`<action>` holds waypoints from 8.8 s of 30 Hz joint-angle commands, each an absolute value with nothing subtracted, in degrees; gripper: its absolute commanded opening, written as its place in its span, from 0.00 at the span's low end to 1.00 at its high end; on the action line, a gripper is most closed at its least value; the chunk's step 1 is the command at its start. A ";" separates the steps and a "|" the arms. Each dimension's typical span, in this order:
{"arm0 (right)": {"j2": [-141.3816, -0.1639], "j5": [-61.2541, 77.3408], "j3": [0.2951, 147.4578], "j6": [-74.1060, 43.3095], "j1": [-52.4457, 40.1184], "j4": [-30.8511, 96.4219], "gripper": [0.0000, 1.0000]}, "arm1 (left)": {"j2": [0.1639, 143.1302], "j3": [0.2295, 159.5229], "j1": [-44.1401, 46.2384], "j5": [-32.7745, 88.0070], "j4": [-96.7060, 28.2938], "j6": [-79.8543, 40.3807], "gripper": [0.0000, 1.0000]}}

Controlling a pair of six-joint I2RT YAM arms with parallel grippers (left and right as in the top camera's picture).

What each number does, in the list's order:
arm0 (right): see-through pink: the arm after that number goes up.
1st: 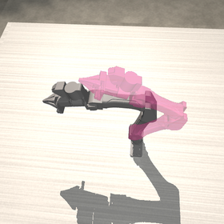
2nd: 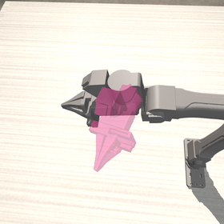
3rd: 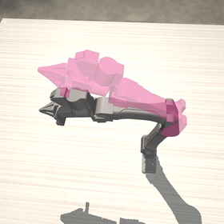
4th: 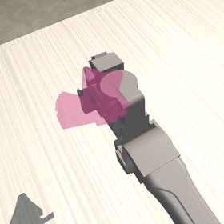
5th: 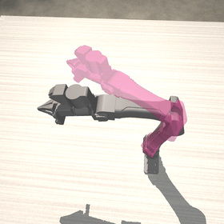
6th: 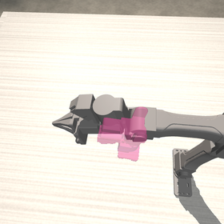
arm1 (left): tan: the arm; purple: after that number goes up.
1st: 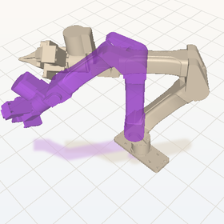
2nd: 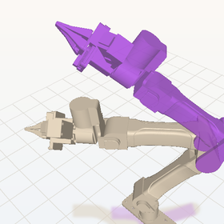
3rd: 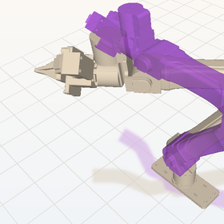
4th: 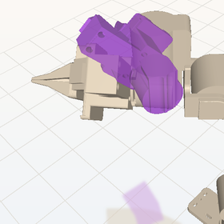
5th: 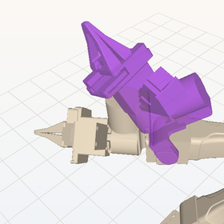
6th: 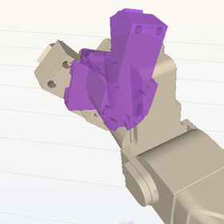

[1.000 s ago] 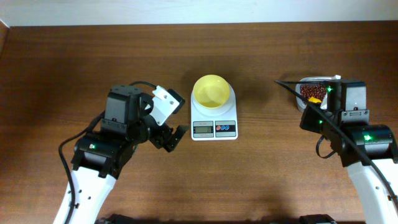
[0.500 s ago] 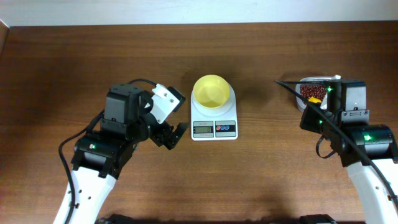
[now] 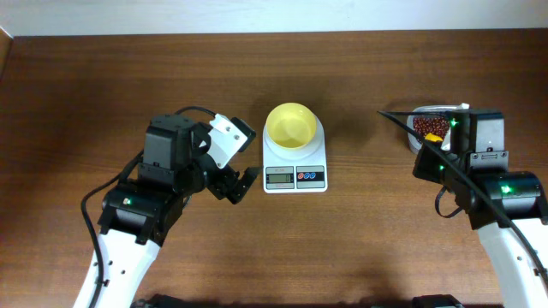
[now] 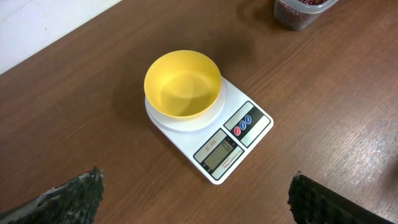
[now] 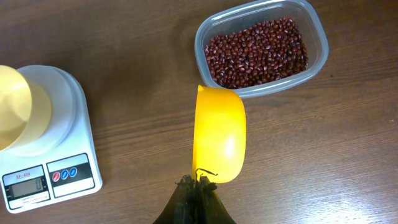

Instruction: Scoop item into bowl and weigh 50g on scale

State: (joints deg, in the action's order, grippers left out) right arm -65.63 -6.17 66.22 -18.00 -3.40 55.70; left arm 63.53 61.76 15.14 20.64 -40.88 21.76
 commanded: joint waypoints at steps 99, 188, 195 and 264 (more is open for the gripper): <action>-98.63 6.11 67.42 4.03 15.00 34.30 0.04 | 63.29 61.54 14.94 21.65 -40.80 22.83 0.99; -105.38 46.57 67.42 -1.93 33.63 32.97 0.04 | 63.29 61.54 14.94 21.65 -40.80 22.83 0.99; -105.38 52.29 67.42 -1.78 33.89 32.56 0.04 | 63.29 61.54 14.94 21.65 -40.80 22.83 0.99; -105.38 83.31 67.42 -8.12 13.39 35.44 0.04 | 63.29 61.54 14.94 21.65 -40.80 22.83 0.99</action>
